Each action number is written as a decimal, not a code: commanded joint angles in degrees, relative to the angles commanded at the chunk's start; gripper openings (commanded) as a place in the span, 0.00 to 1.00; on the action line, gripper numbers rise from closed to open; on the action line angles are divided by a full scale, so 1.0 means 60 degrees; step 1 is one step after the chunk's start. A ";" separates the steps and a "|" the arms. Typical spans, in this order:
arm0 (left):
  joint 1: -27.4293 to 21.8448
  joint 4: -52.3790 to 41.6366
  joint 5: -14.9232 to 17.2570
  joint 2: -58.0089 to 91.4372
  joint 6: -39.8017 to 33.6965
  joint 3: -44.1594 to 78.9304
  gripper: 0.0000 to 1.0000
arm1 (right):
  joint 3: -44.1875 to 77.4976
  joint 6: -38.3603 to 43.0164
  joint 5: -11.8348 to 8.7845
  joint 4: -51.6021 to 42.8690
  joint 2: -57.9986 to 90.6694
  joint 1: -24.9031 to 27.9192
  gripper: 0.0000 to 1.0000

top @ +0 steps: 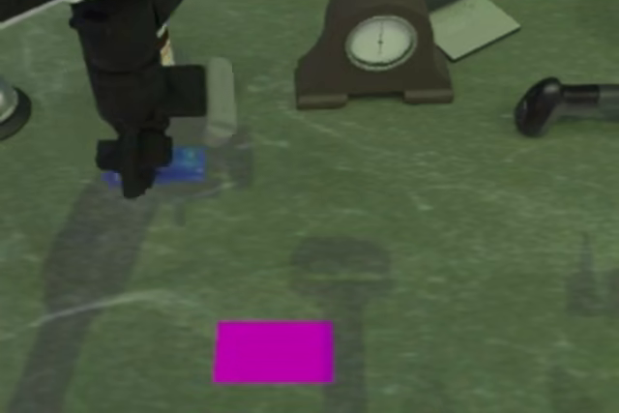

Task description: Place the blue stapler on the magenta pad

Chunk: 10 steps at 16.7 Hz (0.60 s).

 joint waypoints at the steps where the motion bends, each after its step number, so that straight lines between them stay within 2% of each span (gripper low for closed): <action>1: -0.0150 -0.0126 -0.0083 0.0022 -0.0856 0.0033 0.00 | 0.0000 0.0000 0.0000 0.0000 0.0000 0.0000 1.00; 5: -0.0818 -0.0624 -0.0399 0.0052 -0.5289 -0.0009 0.00 | 0.0000 0.0000 0.0000 0.0000 0.0000 0.0000 1.00; 10: -0.1736 -0.1058 -0.0606 -0.0047 -1.2541 -0.0496 0.00 | 0.0000 0.0000 0.0000 0.0000 0.0000 0.0000 1.00</action>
